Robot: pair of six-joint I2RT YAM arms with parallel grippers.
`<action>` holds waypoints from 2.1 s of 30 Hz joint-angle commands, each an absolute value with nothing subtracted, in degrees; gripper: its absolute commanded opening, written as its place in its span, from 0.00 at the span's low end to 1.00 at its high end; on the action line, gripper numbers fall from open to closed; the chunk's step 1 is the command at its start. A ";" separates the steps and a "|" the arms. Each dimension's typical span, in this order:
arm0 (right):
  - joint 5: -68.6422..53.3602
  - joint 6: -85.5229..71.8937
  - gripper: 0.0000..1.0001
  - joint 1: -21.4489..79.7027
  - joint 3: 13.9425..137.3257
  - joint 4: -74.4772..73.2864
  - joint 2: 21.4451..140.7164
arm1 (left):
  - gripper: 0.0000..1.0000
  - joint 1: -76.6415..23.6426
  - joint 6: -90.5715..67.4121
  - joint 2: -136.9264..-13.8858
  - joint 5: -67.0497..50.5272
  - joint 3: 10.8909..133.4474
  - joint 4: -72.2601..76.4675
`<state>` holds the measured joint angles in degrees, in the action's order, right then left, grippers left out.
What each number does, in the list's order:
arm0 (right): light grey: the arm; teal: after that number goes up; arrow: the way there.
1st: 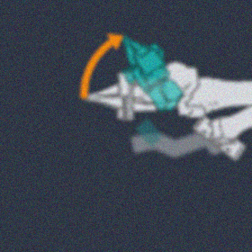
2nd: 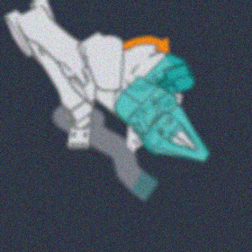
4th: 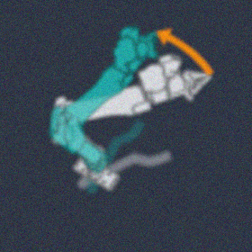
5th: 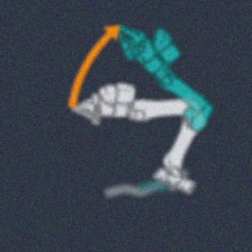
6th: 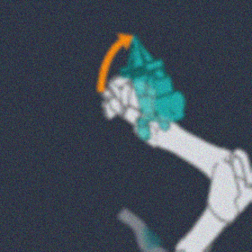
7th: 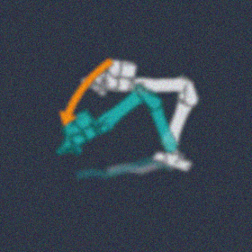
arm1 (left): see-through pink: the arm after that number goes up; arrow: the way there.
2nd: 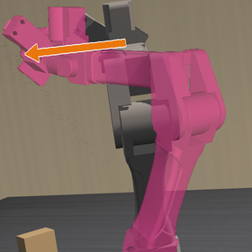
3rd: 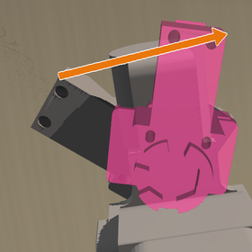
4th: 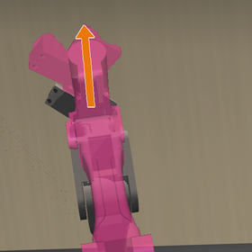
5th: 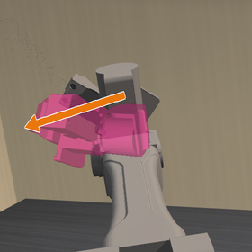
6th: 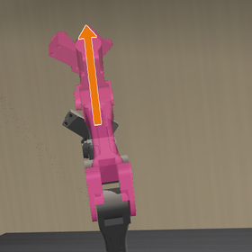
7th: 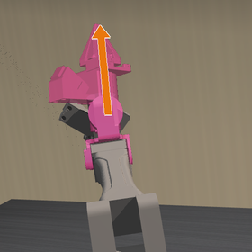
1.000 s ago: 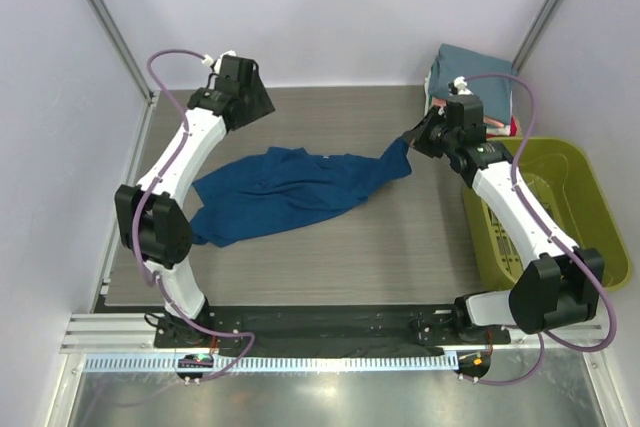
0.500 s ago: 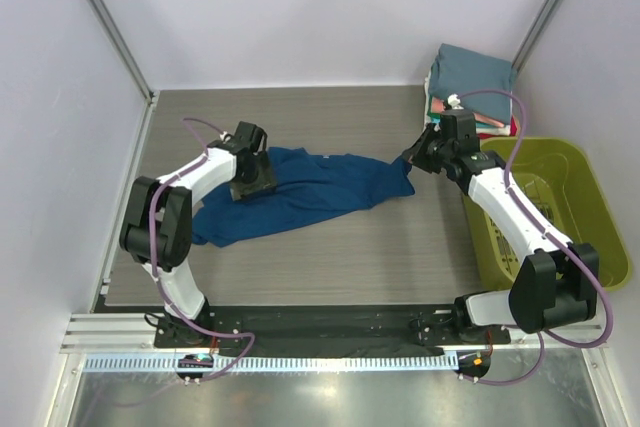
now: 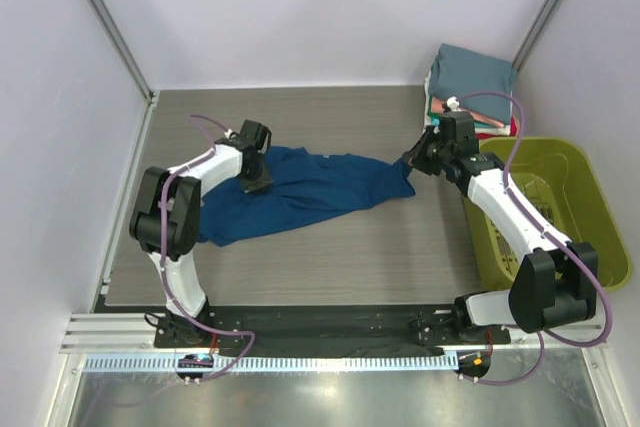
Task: Fold and stack the t-shirts
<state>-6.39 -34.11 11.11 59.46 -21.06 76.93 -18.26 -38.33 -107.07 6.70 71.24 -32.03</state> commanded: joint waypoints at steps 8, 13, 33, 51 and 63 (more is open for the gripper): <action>-7.20 -33.84 0.01 9.24 73.79 -20.38 84.27 | 0.00 -16.09 -34.46 -108.44 13.18 106.64 -47.78; -8.81 -34.27 0.01 8.17 100.32 -29.35 89.39 | 0.00 -14.06 -29.89 -120.58 17.66 160.42 -69.76; -5.10 -37.70 0.01 9.14 43.60 -16.97 61.79 | 0.95 -14.06 -51.15 -42.81 14.67 41.84 -37.62; -7.82 -35.77 0.01 9.14 42.36 -13.89 67.76 | 0.57 -25.56 -43.68 -74.50 12.74 48.95 -29.71; -8.00 -35.07 0.01 9.23 42.19 -13.36 69.52 | 0.48 -29.79 -43.42 -88.15 16.52 52.91 -29.88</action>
<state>-7.81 -36.12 8.95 41.36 -16.10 69.34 -29.26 -44.27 -86.56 13.78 50.94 -30.59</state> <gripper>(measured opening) 0.040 0.491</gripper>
